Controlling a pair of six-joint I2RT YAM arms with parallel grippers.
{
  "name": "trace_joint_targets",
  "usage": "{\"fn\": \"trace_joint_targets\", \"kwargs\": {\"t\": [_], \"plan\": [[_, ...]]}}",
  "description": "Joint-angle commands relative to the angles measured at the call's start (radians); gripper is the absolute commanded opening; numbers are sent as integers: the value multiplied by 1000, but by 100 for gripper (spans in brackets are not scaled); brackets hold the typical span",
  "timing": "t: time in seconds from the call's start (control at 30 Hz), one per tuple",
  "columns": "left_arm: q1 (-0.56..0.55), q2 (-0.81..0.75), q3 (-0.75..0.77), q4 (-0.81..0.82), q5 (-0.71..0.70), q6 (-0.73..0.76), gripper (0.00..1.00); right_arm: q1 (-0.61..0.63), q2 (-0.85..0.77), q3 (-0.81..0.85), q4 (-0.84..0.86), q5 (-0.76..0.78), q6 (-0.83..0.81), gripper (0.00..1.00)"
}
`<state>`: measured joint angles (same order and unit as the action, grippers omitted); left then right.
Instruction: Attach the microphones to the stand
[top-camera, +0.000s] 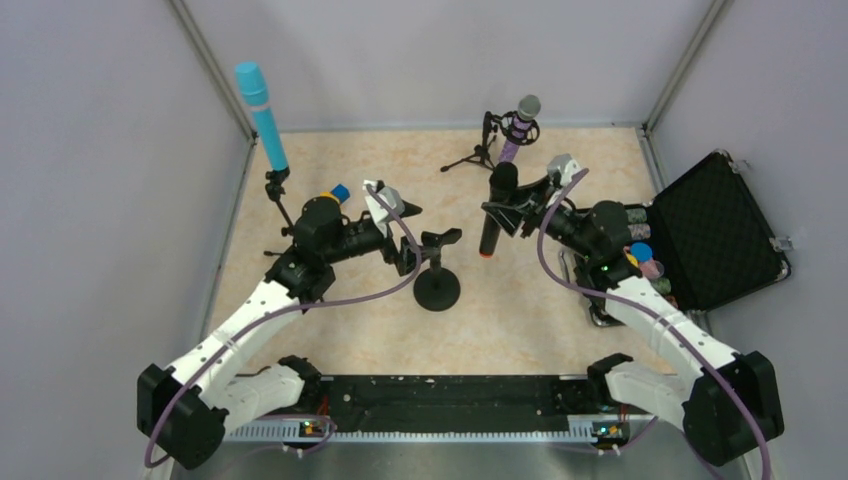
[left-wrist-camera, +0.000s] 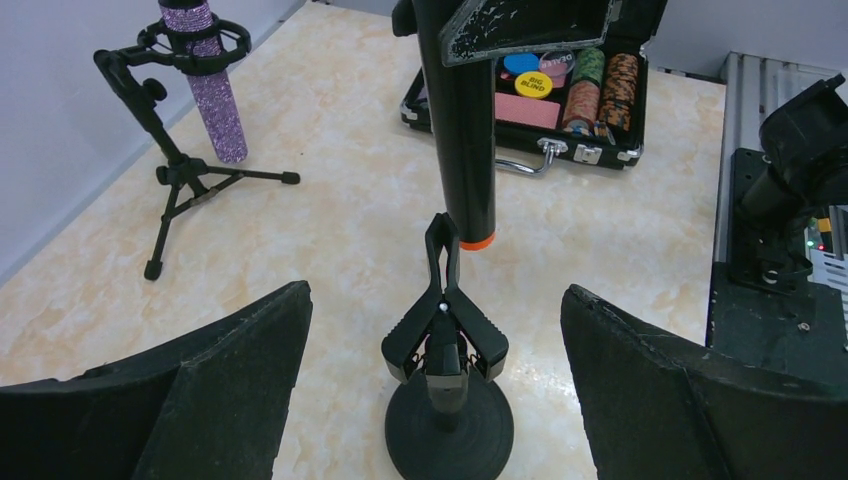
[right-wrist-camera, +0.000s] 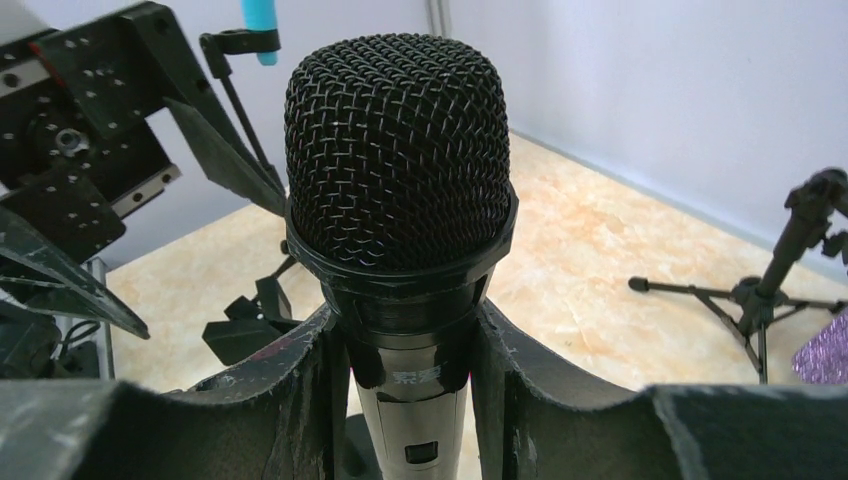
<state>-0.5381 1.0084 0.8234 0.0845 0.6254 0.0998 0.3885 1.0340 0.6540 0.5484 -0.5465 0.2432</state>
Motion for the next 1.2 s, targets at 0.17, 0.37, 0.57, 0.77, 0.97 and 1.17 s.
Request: {"fn": "trace_joint_targets", "kwargs": {"t": [0.17,0.37,0.57,0.77,0.97,1.17], "plan": [[4,47,-45,155,72,5,98,-7,37,-33,377,-104,27,0],[3,86,-65,159,98,49,96,-7,44,-59,444,-119,42,0],[3,126,-78,177,101,67,92,-7,58,-72,490,-125,47,0],[2,122,-103,202,68,80,91,-5,81,-69,534,-135,64,0],[2,110,-113,200,58,100,30,17,119,-63,565,-131,71,0],[2,81,-151,235,58,81,0,93,172,-42,609,-105,67,0]]}}
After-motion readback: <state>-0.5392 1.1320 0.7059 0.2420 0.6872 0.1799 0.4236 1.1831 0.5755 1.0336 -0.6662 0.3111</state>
